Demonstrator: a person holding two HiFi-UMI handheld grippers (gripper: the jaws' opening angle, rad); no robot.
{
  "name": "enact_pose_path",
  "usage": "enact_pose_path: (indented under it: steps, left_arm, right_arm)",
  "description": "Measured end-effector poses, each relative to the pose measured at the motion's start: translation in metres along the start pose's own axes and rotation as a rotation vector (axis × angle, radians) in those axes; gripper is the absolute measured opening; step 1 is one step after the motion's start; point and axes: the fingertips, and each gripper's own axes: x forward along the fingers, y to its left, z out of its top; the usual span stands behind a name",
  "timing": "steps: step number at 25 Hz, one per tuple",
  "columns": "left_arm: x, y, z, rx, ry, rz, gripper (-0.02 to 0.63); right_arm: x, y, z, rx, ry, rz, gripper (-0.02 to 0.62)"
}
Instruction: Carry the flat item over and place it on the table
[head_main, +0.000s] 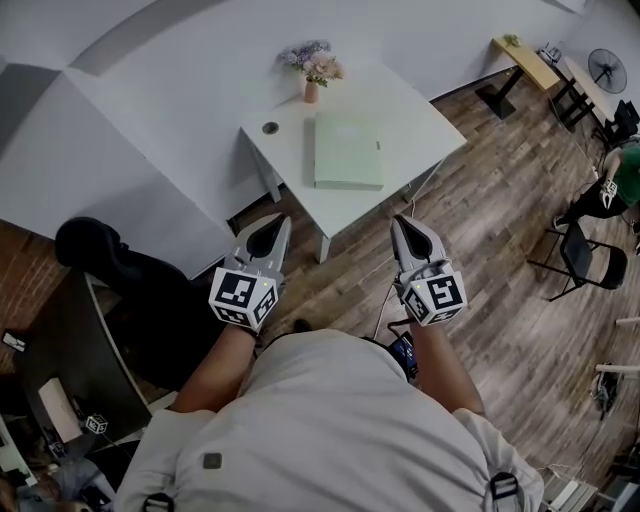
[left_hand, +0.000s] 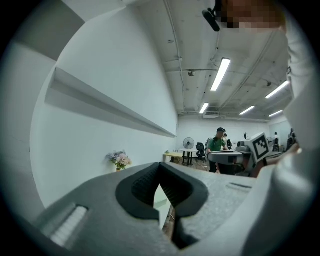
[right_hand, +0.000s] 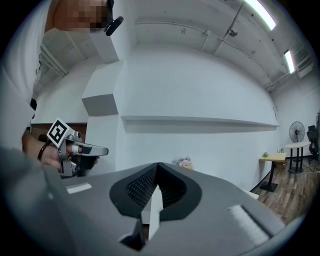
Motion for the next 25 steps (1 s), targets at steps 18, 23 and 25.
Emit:
enact_pose_path:
  steps: [18,23,25]
  left_arm:
    - [-0.022,-0.159,-0.017,0.002,-0.016,0.113,0.000]
    - [-0.032,-0.184,-0.019,0.004,-0.018,0.135,0.000]
    - [-0.036,-0.191,-0.019,0.007,-0.018,0.143,0.000]
  right_arm:
    - [-0.144,-0.028,-0.016,0.023,0.004,0.140,0.009]
    - [-0.169,-0.031,-0.017,0.035,0.003,0.157,0.009]
    - [-0.176,-0.031,-0.017,0.036,-0.002,0.161,0.009]
